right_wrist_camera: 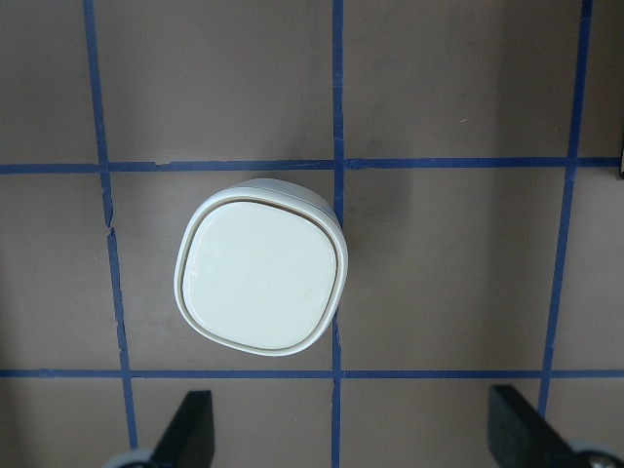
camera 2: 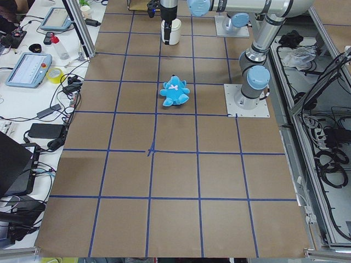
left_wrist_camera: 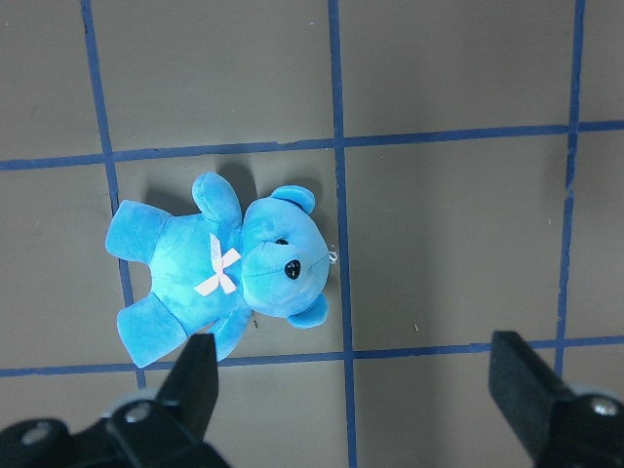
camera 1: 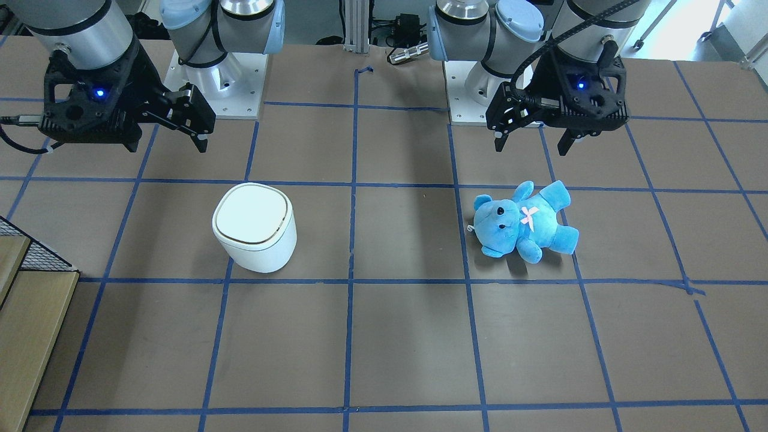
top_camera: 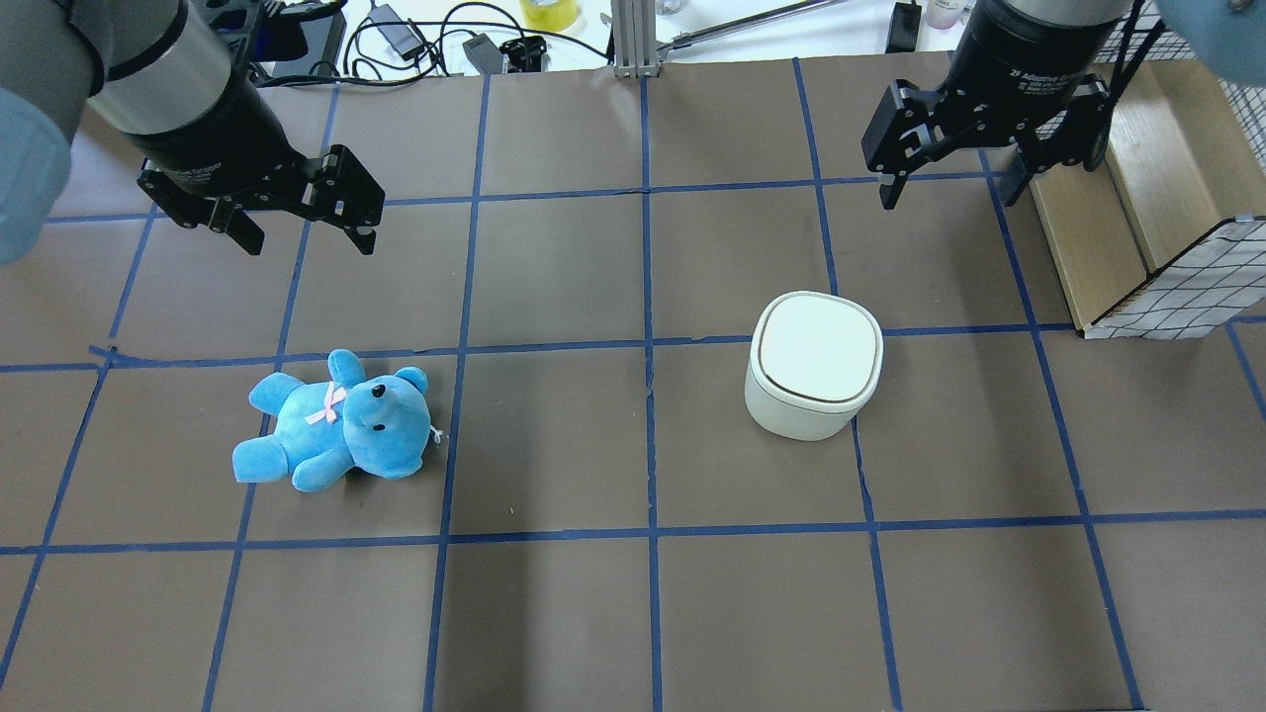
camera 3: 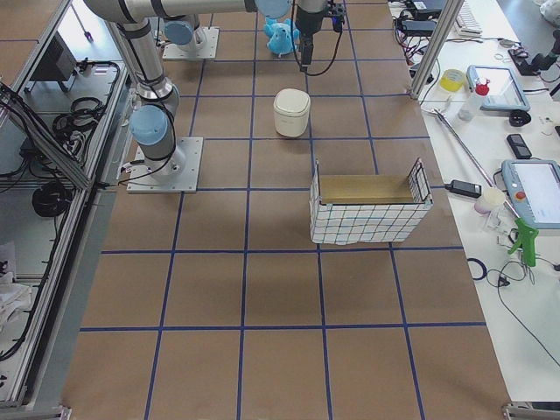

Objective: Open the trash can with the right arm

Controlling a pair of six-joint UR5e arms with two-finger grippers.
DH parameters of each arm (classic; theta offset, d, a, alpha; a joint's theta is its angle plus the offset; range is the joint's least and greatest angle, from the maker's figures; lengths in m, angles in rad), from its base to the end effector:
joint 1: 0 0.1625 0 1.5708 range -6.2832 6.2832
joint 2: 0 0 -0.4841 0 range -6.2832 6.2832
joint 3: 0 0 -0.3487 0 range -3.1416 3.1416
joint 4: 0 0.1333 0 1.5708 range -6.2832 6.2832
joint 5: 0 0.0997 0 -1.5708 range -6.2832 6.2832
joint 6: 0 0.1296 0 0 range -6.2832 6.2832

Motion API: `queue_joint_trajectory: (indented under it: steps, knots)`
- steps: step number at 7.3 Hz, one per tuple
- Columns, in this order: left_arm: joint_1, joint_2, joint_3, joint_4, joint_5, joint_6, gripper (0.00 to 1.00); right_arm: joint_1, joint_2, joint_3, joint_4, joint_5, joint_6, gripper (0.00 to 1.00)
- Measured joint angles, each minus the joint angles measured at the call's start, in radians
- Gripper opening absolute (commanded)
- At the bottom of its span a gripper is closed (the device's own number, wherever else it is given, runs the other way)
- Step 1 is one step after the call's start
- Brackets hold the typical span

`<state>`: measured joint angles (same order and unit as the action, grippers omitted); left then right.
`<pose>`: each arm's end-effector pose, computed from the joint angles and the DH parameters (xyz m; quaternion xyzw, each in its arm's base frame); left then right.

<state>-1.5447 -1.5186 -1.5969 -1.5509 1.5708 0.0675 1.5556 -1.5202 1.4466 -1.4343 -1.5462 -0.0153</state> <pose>-0.1221 -0.4322 0.5302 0.0207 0.9995 -0.0230 0.0011 0.1294 -0.4656 0.5360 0.0003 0.9994 0.0313 0.0128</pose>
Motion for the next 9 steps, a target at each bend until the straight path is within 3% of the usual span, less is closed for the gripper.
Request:
queue_joint_trajectory:
  steps: [2, 3, 4, 5, 7, 9]
  knots:
    - [0.0, 0.0, 0.0, 0.0, 0.0, 0.0, 1.0, 0.003, -0.001, -0.001, 0.0, 0.01, 0.014, 0.98]
    - [0.0, 0.0, 0.0, 0.0, 0.0, 0.0, 1.0, 0.01, -0.002, -0.002, -0.002, 0.039, 0.061, 0.66]
    - [0.0, 0.0, 0.0, 0.0, -0.001, 0.0, 1.0, 0.021, -0.002, -0.001, -0.007, 0.078, 0.108, 0.2]
    - [0.0, 0.0, 0.0, 0.0, 0.0, 0.0, 1.0, 0.036, 0.001, 0.006, -0.01, 0.097, 0.127, 0.0]
    - [0.0, 0.0, 0.0, 0.0, -0.001, 0.0, 1.0, 0.064, 0.012, 0.082, -0.086, 0.107, 0.136, 0.0]
    - [0.0, 0.0, 0.0, 0.0, 0.0, 0.0, 1.0, 0.068, 0.018, 0.242, -0.288, 0.104, 0.136, 0.0]
